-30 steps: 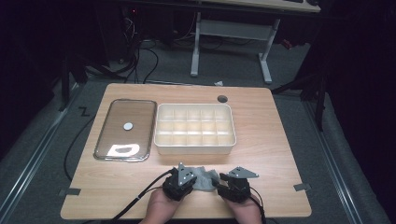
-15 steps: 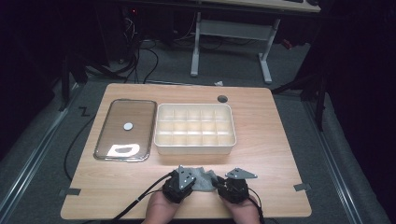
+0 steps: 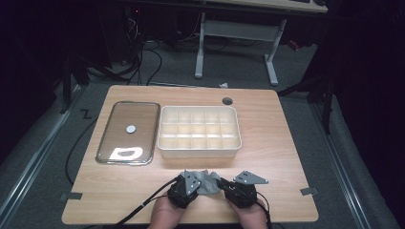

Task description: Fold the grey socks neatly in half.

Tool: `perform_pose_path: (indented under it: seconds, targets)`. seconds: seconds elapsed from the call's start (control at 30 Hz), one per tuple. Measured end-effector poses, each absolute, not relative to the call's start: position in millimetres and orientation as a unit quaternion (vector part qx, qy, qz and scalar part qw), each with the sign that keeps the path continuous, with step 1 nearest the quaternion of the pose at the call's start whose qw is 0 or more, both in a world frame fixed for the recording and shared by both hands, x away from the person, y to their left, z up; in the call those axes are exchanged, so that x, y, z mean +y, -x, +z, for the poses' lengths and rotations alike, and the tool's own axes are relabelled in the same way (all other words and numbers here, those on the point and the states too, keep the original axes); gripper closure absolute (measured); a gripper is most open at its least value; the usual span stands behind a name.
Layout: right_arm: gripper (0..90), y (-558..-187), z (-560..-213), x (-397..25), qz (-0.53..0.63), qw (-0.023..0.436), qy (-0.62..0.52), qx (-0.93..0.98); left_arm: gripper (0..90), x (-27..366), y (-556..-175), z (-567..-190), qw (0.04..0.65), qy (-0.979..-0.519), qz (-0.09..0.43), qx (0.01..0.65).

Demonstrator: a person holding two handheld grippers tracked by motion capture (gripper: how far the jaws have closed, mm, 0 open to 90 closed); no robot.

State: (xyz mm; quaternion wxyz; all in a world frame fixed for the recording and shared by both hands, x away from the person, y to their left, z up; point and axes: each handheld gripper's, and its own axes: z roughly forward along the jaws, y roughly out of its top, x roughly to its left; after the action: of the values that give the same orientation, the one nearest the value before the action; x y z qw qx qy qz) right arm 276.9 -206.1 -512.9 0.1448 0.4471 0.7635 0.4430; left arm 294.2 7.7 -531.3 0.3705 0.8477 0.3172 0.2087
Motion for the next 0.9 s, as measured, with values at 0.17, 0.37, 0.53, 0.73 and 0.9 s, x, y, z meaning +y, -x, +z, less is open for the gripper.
perform_pose_path:
  seconds: [0.17,0.37,0.53,0.73,0.9]
  targets:
    - [83.8,-271.5,-501.4,-201.7,0.469,0.140,-0.435,0.756,75.4,0.3,-293.3,-530.9,0.367,-0.848,0.213,0.317]
    - [83.9,-276.5,-494.3,-200.6,0.471,0.150,-0.429,0.756,70.6,1.8,-294.6,-527.6,0.380,-0.845,0.196,0.321]
    - [83.8,-279.5,-496.5,-205.3,0.464,0.156,-0.434,0.756,63.2,42.1,-294.8,-513.0,0.449,-0.800,0.202,0.343]
    - [83.8,-280.1,-498.4,-204.0,0.455,0.167,-0.431,0.761,51.7,85.6,-304.2,-516.6,0.456,-0.785,0.178,0.378]
    - [83.8,-281.3,-500.7,-202.6,0.448,0.180,-0.428,0.764,48.9,95.6,-305.0,-527.1,0.464,-0.787,0.115,0.390]
